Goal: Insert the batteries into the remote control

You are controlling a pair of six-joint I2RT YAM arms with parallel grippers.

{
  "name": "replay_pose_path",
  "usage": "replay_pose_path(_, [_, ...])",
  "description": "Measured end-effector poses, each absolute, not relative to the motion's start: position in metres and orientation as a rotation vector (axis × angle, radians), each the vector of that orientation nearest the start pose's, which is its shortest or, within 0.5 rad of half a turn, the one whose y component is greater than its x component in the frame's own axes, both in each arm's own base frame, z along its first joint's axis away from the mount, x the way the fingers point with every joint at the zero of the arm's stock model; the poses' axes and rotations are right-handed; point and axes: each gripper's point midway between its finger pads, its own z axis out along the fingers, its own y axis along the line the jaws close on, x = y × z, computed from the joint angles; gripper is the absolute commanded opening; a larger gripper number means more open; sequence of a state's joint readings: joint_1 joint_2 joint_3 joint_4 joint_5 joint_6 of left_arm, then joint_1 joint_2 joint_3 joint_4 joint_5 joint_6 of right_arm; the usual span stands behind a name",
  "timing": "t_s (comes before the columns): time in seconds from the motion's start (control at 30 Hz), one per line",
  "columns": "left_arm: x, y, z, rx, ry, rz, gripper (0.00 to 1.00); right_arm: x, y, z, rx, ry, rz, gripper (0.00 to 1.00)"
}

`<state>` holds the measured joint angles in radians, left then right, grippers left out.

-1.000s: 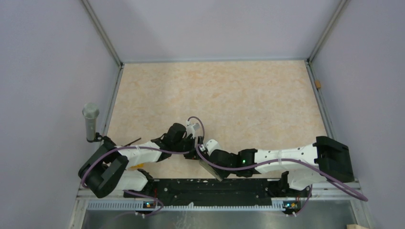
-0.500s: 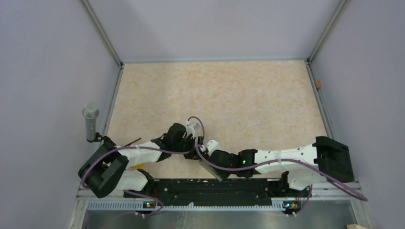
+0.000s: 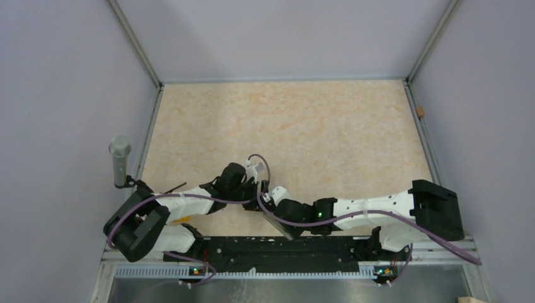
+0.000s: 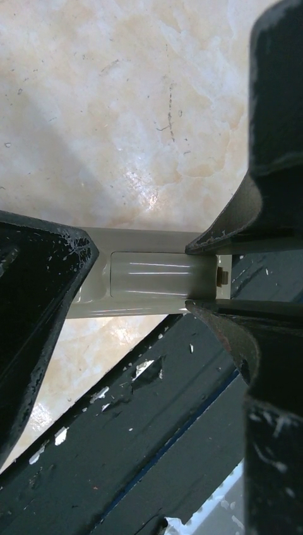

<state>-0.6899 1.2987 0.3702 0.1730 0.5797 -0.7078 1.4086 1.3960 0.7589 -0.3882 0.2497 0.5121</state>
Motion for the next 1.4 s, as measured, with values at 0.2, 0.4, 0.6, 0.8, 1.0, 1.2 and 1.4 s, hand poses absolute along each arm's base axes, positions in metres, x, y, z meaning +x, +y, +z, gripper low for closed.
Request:
replay_pose_path(0.2, [0.134, -0.265, 0.043, 0.308, 2.570, -1.300, 0.69, 0.073, 0.297, 0.042, -1.051, 2.391, 0.406, 0.02])
replay_pose_path(0.4, [0.134, -0.265, 0.043, 0.309, 2.570, -1.299, 0.69, 0.072, 0.296, 0.038, -1.057, 2.399, 0.396, 0.21])
replay_pose_path(0.6, [0.134, -0.265, 0.044, 0.311, 2.570, -1.300, 0.69, 0.072, 0.296, 0.038, -1.056, 2.399, 0.396, 0.38])
replay_pose_path(0.8, [0.132, -0.266, 0.043, 0.319, 2.572, -1.302, 0.69, 0.073, 0.296, 0.034, -1.056, 2.404, 0.383, 0.47])
replay_pose_path(1.0, [0.132, -0.266, 0.043, 0.319, 2.573, -1.301, 0.69, 0.075, 0.297, 0.035, -1.051, 2.399, 0.378, 0.48])
replay_pose_path(1.2, [0.132, -0.264, 0.043, 0.314, 2.581, -1.279, 0.72, 0.079, 0.297, 0.050, -1.023, 2.367, 0.391, 0.44])
replay_pose_path(1.4, [0.137, -0.258, 0.046, 0.288, 2.578, -1.206, 0.74, 0.083, 0.298, 0.076, -0.997, 2.303, 0.454, 0.00])
